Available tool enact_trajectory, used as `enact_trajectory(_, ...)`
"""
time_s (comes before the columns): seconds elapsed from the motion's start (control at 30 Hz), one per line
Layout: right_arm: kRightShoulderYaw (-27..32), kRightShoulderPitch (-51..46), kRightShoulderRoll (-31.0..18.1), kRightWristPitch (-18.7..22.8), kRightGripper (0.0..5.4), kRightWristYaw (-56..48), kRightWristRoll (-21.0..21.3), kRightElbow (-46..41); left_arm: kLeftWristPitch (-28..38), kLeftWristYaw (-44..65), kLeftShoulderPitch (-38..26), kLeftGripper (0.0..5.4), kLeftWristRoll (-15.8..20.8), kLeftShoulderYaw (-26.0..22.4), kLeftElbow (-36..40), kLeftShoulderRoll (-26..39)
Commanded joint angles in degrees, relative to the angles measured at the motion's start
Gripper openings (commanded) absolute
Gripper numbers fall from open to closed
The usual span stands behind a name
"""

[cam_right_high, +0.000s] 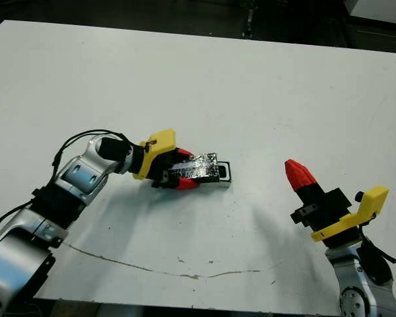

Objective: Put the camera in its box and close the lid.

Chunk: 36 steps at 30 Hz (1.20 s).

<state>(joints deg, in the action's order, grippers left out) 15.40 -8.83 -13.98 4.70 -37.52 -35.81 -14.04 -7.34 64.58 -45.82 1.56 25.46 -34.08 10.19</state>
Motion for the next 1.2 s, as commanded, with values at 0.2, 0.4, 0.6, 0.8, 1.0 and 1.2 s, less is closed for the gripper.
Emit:
enact_trajectory(0.2, 0.33, -0.21, -0.82, -0.10, 0.00, -0.26, -0.03, 0.54, 5.69, 2.40, -3.40, 3.14, -1.77, 1.12, -16.94, -10.19)
enact_trajectory(0.4, 0.54, -0.33, -1.18, 0.61, 0.00, 0.13, -0.23, 0.27, 8.13, 5.15, -6.74, 3.14, -2.17, -0.10, -24.54, -15.11)
enact_trajectory(0.6, 1.51, -0.21, -1.92, 0.98, 0.00, 0.30, -0.68, 0.02, 7.93, 5.37, -8.05, 3.14, -3.46, -0.32, -27.12, -17.70)
enact_trajectory(0.8, 2.20, -0.03, -1.98, -0.73, 0.00, -0.66, -0.20, 0.91, 7.73, 0.92, -7.32, 3.65, -6.33, 0.76, -25.27, -18.08)
enact_trajectory(1.0, 2.36, 0.19, -2.01, -0.95, 0.00, -1.47, -0.37, 1.60, 14.15, -2.02, -4.90, 4.44, -9.46, 1.26, -22.55, -16.73)
enact_trajectory(1.2, 2.20, 0.07, -1.75, -0.93, 0.00, -1.07, -0.05, 1.24, 13.46, -2.60, -3.65, 5.24, -9.81, 1.39, -20.41, -16.37)
